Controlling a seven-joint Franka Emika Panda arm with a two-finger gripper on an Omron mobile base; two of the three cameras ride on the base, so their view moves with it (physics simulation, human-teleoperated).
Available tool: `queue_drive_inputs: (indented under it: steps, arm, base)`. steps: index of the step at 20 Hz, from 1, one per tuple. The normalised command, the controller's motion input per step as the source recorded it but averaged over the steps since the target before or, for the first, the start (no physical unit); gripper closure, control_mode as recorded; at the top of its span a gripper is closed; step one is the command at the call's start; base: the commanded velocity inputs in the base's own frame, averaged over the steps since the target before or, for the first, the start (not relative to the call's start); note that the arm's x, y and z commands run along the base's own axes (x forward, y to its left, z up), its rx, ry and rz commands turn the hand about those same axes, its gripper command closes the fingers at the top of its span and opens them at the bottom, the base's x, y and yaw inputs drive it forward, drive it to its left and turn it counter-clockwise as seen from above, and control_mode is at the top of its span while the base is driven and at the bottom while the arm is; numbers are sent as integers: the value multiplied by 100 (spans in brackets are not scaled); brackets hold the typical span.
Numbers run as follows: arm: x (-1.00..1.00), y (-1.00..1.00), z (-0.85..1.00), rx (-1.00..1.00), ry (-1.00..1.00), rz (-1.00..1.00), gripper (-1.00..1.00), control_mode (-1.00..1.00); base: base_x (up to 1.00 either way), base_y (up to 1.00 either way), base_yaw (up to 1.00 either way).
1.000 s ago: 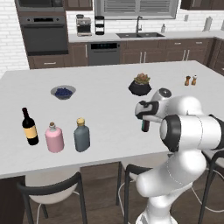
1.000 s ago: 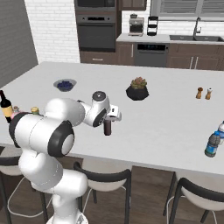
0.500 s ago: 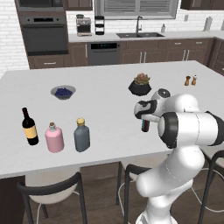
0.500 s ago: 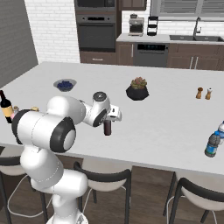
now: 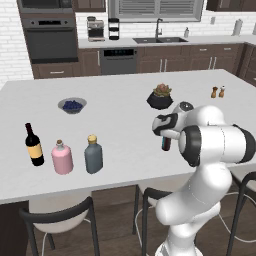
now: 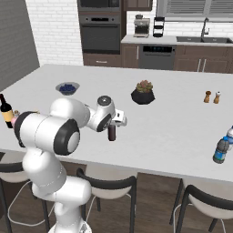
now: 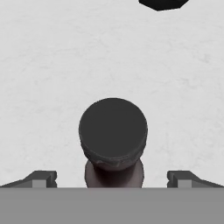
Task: Move the plastic bottles in the middle to the plastics group, and the glass bottles in the middle to the glass group.
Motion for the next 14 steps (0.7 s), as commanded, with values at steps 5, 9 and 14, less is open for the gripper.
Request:
queue_drive_inputs:
  steps: [5,9,14]
  arm:
    - [9,0,-5,0,0,0,-100,-100]
    - [6,0,-5,0,0,0,-100,-100]
    - [3,0,-3,0,0,0,-100,-100]
  base:
    - [0,0,0]
    - [0,0,0]
    - [0,0,0]
